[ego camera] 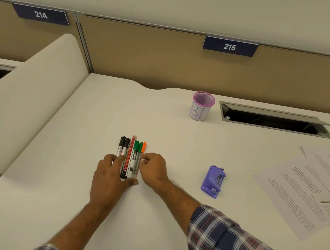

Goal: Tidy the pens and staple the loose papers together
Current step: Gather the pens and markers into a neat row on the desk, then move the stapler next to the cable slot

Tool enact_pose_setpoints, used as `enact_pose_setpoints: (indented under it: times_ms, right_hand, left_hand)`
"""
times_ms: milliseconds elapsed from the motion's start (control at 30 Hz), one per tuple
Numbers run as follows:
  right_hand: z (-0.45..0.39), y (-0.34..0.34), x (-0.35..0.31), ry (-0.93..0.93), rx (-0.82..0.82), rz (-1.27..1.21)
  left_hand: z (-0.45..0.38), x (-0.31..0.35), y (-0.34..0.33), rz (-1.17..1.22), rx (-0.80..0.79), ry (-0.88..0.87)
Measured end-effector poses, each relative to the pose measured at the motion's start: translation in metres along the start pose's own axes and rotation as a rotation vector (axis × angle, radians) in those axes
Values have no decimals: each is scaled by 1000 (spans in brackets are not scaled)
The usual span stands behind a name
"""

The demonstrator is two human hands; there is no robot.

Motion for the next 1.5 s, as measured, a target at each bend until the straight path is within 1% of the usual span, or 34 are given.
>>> enact_pose_setpoints:
  times_ms: [200,267,367,433,500,533,600,667,700,767,967,1133,1267,1400,1500]
  right_hand:
    - [12,33,15,34,67,-20]
    - [17,54,24,54,105,-23]
    - [27,96,42,41,187,-55]
    - [36,126,60,33,241,36]
    - [42,152,77,21,262,253]
    - [43,162,84,8,232,363]
    - [41,174,98,-6,85,547]
    - [34,179,112,-6,-89,617]
    - [32,179,117,-8,-150,593]
    - [30,178,125,7,-195,532]
    - [40,183,135,113,-133,463]
    - [47,190,143,143,-120,449]
    - [51,202,150,121,-96,448]
    - [54,225,160,97,-32,410]
    - [54,244,170,78,13,392]
  left_hand:
    - [-3,-1,1,-13,-10,-23]
    - [-3,2,0,-23,-18,-46]
    - [-1,9,-3,-49,23,-108]
    - [1,18,-8,-74,56,-145]
    - [5,31,-14,-85,58,-172]
    - [7,37,-17,-82,50,-186]
    - [13,50,-24,-56,27,-219]
    - [19,63,-32,-48,-3,-272]
    - [23,69,-35,-52,-21,-295]
    - [29,79,-42,-59,-54,-329]
    - [31,109,-65,-94,-142,-355]
    - [21,144,-91,-114,-199,-370]
    - [16,172,-113,-87,-245,-366]
    - [5,203,-131,-21,-284,-389]
    - [-1,224,-145,-15,-314,-405]
Point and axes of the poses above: each hand's wrist, its own z-axis away from the middle knuckle, its own y-axis out of the back of the hand, x = y × z, the point moved 3 cm from there along -z, towards the middle knuckle, and after that the axes turned 2 degrees about z, right-handed, at the moved point
